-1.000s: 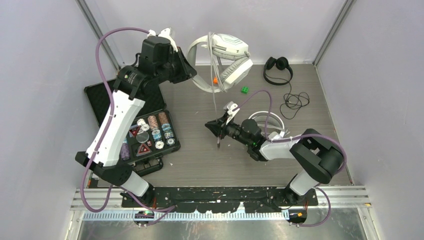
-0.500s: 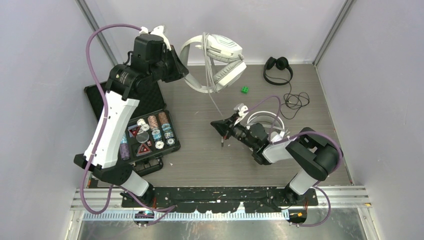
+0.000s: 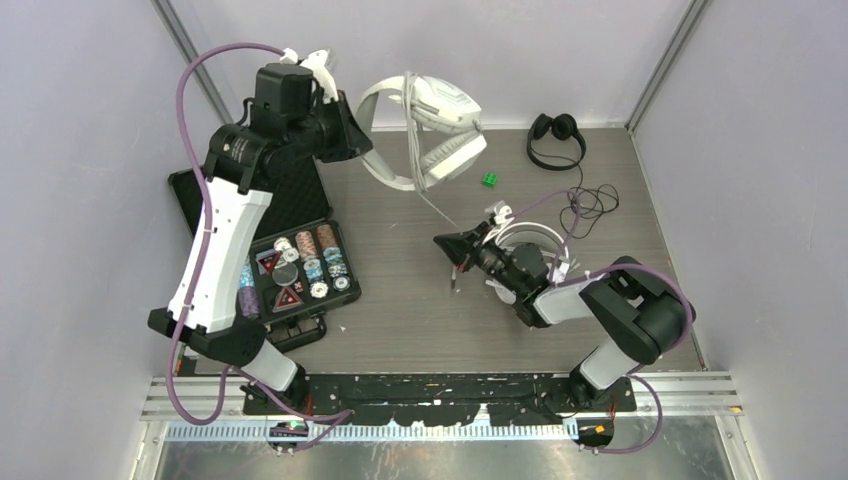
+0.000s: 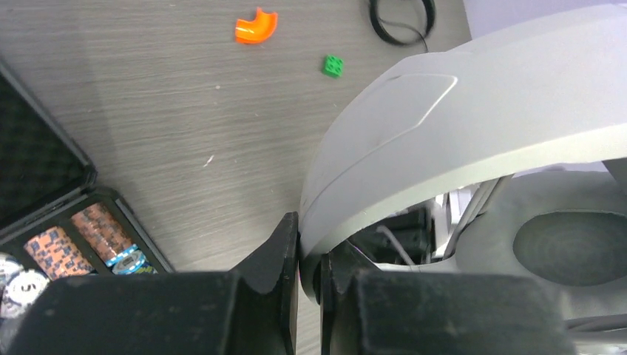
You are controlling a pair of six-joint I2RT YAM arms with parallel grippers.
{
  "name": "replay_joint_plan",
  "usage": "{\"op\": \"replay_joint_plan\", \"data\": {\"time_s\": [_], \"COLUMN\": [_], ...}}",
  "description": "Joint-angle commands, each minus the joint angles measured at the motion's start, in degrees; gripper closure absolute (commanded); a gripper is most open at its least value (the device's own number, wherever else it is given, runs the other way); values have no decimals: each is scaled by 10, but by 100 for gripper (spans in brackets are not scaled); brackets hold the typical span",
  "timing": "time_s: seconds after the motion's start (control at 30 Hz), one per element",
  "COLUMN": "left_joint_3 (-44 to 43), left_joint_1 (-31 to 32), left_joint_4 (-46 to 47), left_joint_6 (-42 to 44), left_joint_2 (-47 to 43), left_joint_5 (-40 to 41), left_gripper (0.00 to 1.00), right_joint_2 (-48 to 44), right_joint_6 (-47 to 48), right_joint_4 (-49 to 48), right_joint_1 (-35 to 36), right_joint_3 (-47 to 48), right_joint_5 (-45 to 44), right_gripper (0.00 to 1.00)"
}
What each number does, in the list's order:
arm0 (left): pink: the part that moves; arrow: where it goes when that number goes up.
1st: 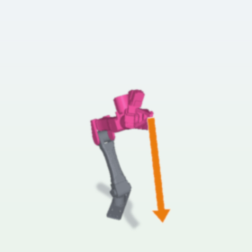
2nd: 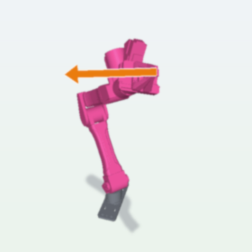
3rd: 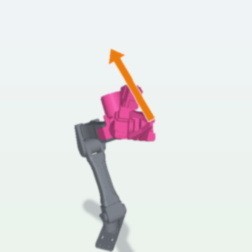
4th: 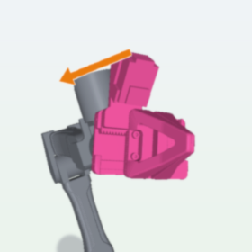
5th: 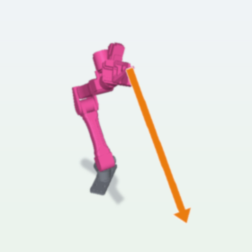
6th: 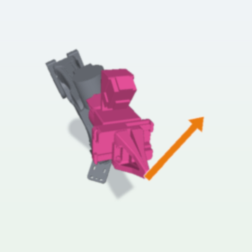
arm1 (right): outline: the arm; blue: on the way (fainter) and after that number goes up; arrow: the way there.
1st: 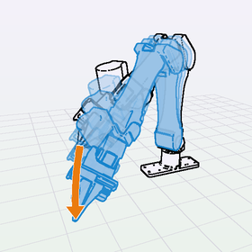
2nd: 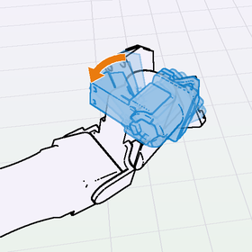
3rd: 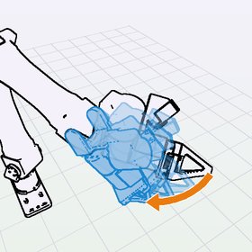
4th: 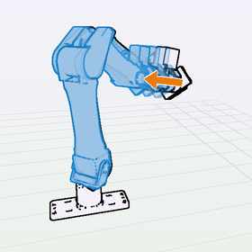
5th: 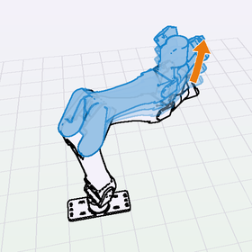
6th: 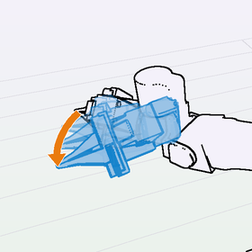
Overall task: Wrap the headphones
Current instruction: Wrap the headphones cable around the headphones.
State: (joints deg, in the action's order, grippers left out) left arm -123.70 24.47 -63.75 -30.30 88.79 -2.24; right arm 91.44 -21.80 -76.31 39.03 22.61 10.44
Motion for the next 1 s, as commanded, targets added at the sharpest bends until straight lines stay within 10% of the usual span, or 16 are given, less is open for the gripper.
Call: {"op": "replay_joint_plan", "data": {"time_s": [0.0, 0.47, 0.97], "left_joint_3": [2, 148, 185], "left_joint_1": [-11, -3, 69], "left_joint_4": [76, 10, -111], "left_joint_6": [110, 556, 848], "left_joint_2": [-38, -54, 42], "left_joint_5": [-196, -322, -119], "left_gripper": [100, 100, 100], "right_joint_2": [-40, -274, -320], "right_joint_6": [-64, -88, -125], "right_joint_4": [66, 640, 947], "right_joint_1": [-51, -128, -128], "right_joint_3": [15, 119, 261], "right_joint_5": [38, 166, 216], "right_gripper": [100, 100, 100]}}
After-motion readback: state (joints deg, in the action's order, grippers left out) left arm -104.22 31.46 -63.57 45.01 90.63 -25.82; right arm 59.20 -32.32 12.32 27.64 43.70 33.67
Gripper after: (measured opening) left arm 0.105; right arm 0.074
